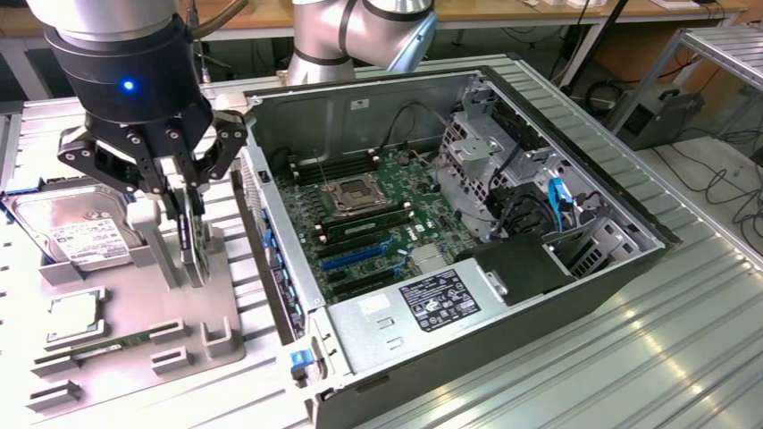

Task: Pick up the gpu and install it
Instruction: 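Pick up the gpu and move the gpu toward the slot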

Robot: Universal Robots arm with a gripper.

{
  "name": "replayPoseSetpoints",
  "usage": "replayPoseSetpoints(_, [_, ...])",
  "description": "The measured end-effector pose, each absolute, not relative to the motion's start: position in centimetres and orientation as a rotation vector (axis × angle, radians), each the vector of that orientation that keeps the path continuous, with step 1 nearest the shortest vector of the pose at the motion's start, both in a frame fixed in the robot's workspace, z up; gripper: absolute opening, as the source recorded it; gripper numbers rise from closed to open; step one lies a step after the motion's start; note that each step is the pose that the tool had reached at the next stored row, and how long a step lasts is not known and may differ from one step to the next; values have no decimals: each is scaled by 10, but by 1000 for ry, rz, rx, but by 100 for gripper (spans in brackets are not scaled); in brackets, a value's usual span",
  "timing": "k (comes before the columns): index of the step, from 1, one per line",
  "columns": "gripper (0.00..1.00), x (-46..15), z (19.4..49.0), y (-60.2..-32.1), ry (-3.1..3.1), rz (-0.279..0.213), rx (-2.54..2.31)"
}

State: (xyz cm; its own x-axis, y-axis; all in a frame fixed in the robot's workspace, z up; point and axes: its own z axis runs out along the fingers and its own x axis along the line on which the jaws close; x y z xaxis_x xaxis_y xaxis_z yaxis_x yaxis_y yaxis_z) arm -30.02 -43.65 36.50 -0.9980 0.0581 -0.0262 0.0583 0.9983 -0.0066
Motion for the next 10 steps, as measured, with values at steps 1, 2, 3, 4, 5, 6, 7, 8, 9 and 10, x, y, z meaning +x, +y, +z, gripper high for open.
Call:
replayPoseSetpoints(1, [26, -300, 365, -436, 3114, -12, 91])
replayPoseSetpoints(2, [26, -300, 365, -436, 3114, -11, 91])
replayPoseSetpoints(3, [26, -300, 367, -436, 3114, -11, 91])
replayPoseSetpoints(4, [26, -300, 368, -436, 3114, -12, 91])
replayPoseSetpoints(5, [26, -300, 368, -436, 3114, -11, 91])
replayPoseSetpoints(6, [26, -300, 368, -436, 3114, -11, 91])
replayPoseSetpoints(7, [26, -300, 368, -436, 3114, -11, 91])
replayPoseSetpoints(8, [26, -300, 368, -436, 3114, -12, 91])
replayPoseSetpoints(9, [26, -300, 368, -436, 3114, -12, 91])
replayPoseSetpoints(10, [26, -300, 369, -436, 3114, -12, 91])
